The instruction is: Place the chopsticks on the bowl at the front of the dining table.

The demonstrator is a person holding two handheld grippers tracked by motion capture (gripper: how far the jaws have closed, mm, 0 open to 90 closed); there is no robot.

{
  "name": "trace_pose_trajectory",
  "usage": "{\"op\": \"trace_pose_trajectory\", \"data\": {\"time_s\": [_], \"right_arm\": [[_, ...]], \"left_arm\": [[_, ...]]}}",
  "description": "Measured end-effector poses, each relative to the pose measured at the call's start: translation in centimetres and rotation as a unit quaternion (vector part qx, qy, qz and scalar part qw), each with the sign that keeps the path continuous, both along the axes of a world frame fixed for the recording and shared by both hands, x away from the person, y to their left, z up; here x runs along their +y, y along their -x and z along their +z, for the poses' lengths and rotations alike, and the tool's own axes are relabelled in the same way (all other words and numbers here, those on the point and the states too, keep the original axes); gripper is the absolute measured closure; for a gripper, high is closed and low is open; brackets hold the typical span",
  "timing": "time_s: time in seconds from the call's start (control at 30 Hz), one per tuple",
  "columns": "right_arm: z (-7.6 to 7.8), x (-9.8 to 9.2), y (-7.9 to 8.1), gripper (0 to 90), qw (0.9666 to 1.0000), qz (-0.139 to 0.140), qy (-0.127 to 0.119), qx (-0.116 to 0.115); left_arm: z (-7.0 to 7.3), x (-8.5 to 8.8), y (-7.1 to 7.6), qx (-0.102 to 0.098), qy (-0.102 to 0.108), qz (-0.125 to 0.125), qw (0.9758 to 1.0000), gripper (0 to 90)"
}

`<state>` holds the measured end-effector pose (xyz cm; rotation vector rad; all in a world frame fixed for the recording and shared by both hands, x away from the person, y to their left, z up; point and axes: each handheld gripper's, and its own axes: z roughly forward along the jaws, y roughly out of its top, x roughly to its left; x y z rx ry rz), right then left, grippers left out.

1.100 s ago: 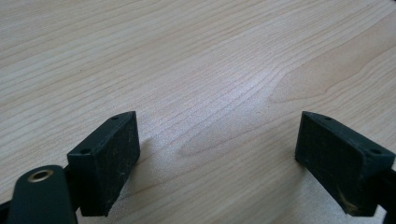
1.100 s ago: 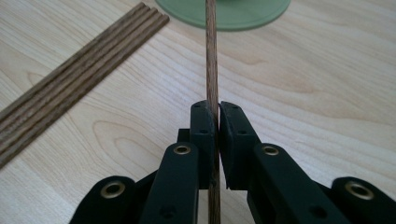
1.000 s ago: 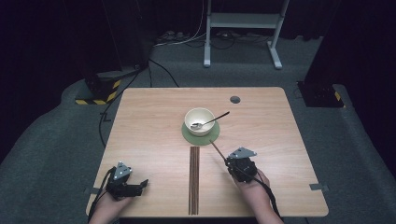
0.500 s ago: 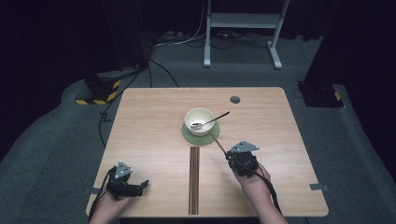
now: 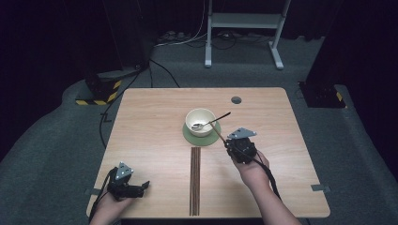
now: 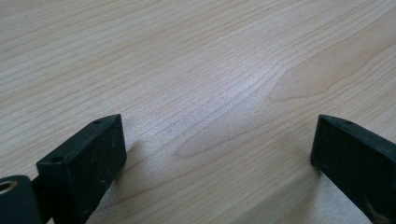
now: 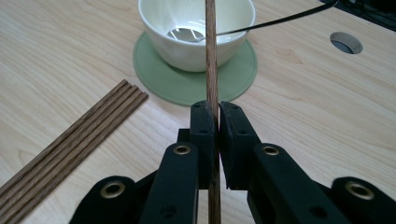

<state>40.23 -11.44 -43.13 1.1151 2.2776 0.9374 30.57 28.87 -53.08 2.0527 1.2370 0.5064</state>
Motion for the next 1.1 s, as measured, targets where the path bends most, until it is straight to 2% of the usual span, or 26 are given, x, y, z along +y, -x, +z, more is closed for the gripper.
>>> {"op": "trace_pose_trajectory", "data": {"time_s": [0.3, 0.57, 0.87, 1.03, 1.1], "right_arm": [[0.1, 0.9, -2.0, 84.4, 1.0000, -0.003, -0.003, 0.002], [0.4, 1.6, -4.1, 84.4, 0.9998, -0.018, -0.009, 0.000], [0.4, 2.6, -6.2, 84.4, 0.9994, -0.026, -0.017, 0.014], [0.2, 3.5, -7.3, 84.4, 0.9995, -0.027, -0.008, 0.010], [0.2, 4.2, -8.0, 84.4, 0.9993, -0.032, -0.010, 0.017]], "left_arm": [[0.0, 0.0, 0.0, 0.000, 0.000, 0.000, 1.0000, 3.5], [0.0, 0.0, 0.0, 0.000, 0.000, -0.001, 1.0000, 3.5], [0.0, 0.0, 0.0, 0.000, 0.000, 0.000, 1.0000, 3.6], [0.0, 0.0, 0.0, 0.000, 0.000, 0.000, 1.0000, 3.6], [0.0, 0.0, 0.0, 0.000, 0.000, -0.003, 1.0000, 3.6]]}}
